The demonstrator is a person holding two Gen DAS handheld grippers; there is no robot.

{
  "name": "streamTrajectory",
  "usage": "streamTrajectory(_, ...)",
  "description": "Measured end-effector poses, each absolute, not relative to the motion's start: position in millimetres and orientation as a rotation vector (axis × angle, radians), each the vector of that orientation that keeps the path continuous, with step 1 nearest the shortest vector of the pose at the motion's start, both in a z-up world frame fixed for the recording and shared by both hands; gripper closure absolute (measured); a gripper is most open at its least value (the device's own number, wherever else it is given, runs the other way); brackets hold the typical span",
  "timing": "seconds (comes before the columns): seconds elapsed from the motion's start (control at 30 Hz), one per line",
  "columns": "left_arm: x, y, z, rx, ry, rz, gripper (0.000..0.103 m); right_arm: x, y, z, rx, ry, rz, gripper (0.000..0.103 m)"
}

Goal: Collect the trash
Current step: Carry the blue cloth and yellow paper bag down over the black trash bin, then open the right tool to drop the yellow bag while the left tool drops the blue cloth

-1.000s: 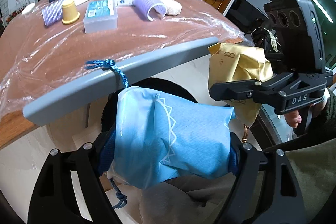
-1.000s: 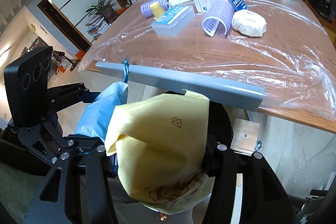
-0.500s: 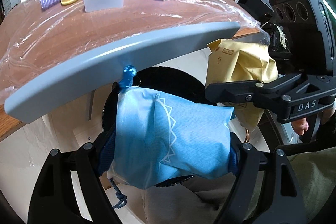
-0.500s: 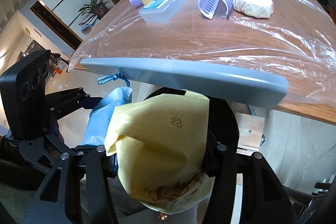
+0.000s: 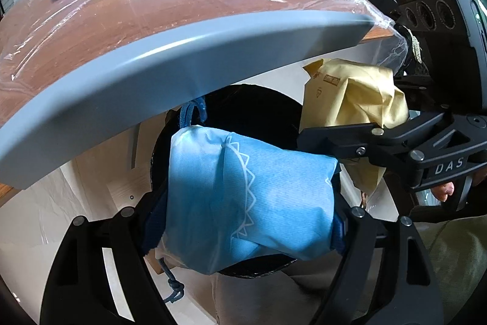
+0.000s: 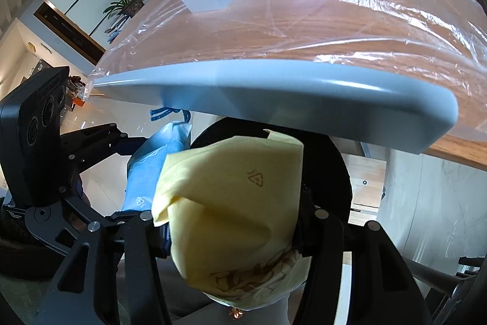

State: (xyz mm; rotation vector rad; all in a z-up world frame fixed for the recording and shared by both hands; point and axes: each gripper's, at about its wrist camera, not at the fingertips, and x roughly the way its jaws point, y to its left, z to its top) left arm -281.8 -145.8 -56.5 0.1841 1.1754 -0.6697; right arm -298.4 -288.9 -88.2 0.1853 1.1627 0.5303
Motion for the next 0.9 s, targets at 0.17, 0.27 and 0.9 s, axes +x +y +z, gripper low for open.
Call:
streamTrajectory(0.17,-278.2,-148.7,-61.9,0.198,1.185,-0.669,0.020,-295.8,-289.9,-92.9,0.186,1.171,0.518,0.048)
streamTrajectory(0.27,-275.9,-151.3,-64.5,0.211,1.188,-0.670,0.020,-294.9,-290.7,-93.7,0.181,1.174,0.508,0.048)
streamTrajectory(0.9,-270.4,-157.1,-78.6,0.265,1.198,-0.681,0.020,-290.6,-290.8,-99.1,0.154,1.165,0.477,0.048)
